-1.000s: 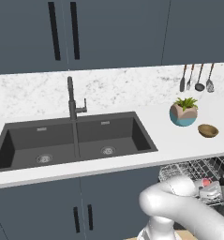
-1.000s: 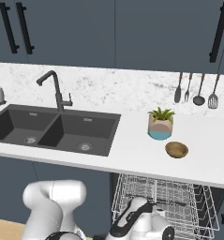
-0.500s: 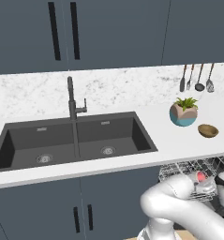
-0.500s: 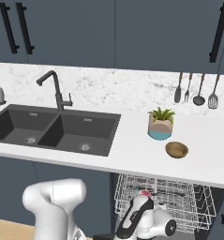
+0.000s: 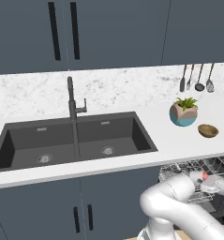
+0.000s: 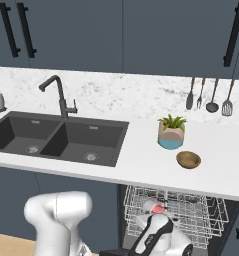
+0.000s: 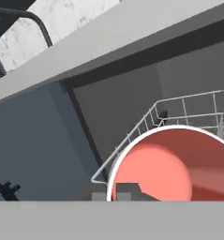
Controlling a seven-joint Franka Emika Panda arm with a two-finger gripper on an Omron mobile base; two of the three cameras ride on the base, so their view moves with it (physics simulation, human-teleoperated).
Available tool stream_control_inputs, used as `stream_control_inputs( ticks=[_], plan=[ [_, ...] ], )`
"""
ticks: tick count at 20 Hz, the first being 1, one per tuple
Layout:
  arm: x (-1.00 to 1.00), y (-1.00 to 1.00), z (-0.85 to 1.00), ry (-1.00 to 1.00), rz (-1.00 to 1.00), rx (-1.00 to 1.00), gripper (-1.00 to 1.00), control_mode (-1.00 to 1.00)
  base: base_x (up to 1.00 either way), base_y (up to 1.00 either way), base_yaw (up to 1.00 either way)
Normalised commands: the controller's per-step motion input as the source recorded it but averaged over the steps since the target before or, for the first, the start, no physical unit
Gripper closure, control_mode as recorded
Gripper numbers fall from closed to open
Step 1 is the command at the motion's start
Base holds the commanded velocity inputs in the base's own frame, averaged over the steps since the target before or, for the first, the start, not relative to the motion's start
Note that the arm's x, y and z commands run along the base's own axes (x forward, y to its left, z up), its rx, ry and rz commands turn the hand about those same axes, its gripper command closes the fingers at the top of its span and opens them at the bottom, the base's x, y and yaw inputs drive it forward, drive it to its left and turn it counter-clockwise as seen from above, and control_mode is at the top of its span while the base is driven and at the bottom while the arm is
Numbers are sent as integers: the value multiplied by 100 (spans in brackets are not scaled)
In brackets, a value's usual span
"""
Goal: Pick up the cup and bowl from the counter, place them in the dishwasher, and close the dishwasher door.
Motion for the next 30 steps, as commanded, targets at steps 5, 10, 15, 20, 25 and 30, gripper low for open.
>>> stream_control_inputs(
  ticks=[5, 10, 15, 20, 25, 30],
  plan=[
    [52, 14, -2, -33, 0, 19, 100, -100, 0, 0, 0],
    [89, 8, -4, -21, 0, 17, 100, -100, 0, 0, 0],
    [80, 0, 0, 18, 0, 1, 100, -100, 0, 0, 0],
    [31, 6, -23, 18, 0, -1, 100, -100, 0, 0, 0],
    [43, 20, -98, 32, 0, -5, 100, -100, 0, 0, 0],
    [21, 0, -100, 41, 0, -1, 100, -100, 0, 0, 0]
  ],
)
